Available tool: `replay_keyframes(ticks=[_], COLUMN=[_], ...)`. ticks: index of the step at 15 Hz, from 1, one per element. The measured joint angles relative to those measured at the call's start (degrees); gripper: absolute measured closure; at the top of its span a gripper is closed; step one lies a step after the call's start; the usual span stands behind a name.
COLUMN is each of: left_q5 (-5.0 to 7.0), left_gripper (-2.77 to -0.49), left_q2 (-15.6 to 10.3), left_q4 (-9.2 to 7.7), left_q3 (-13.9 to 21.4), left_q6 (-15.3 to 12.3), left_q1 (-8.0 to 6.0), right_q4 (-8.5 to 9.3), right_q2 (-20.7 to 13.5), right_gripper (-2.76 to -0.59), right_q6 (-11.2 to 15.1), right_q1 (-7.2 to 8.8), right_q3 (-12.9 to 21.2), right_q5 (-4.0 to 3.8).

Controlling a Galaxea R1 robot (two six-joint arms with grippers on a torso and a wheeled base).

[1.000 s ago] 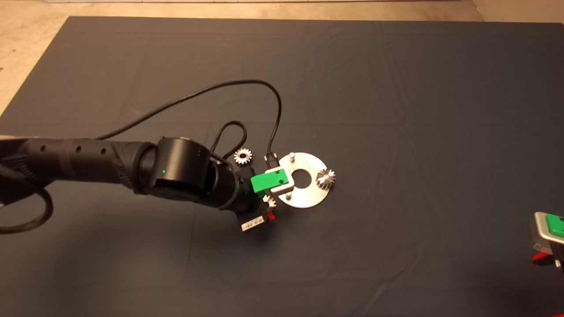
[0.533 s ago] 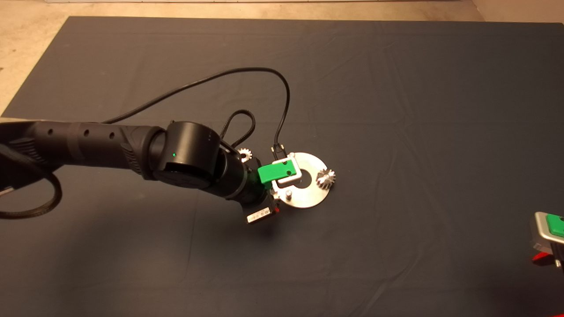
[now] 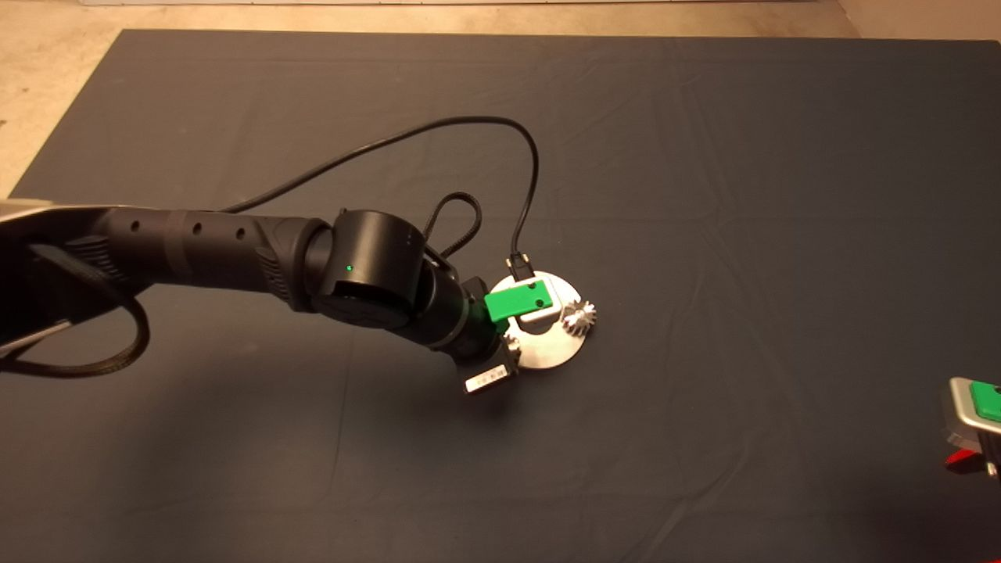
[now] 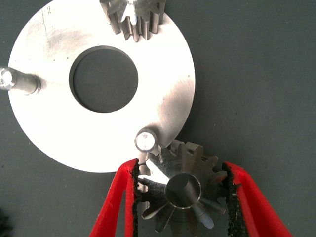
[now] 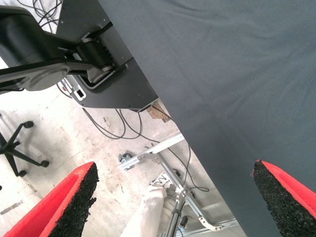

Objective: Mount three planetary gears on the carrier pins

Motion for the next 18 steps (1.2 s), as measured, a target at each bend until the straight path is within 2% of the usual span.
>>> replay_keyframes(ticks=[7,11,14,16,18], left_q5=[-0.29,-1.98,-2.73,-4.29,-4.62], left_gripper=[-0.82,-0.82,-0.82,-0.82,-0.82], left_q2=[0.9,0.9,1.1,1.1,1.8], left_q4=[0.05,0.02,0.07,0.07,0.11], left_q3=[-1.6,-1.8,-3.2,-3.2,-4.1], left_q6=[0.0,0.0,0.0,0.0,0.1], left_q1=[0.0,0.02,0.15,0.15,0.48], right_q4=[0.06,0.06,0.09,0.09,0.09], right_q2=[-1.0,-1.0,-1.0,-1.0,-1.0], right_gripper=[-2.33,-2.33,-2.33,-2.33,-2.33], right_q6=[0.0,0.0,0.0,0.0,0.0], right_q1=[0.0,0.0,0.0,0.0,0.0], right_q3=[0.1,0.3,0.3,0.3,0.3], right_q5=[0.0,0.0,-0.03,0.0,0.02])
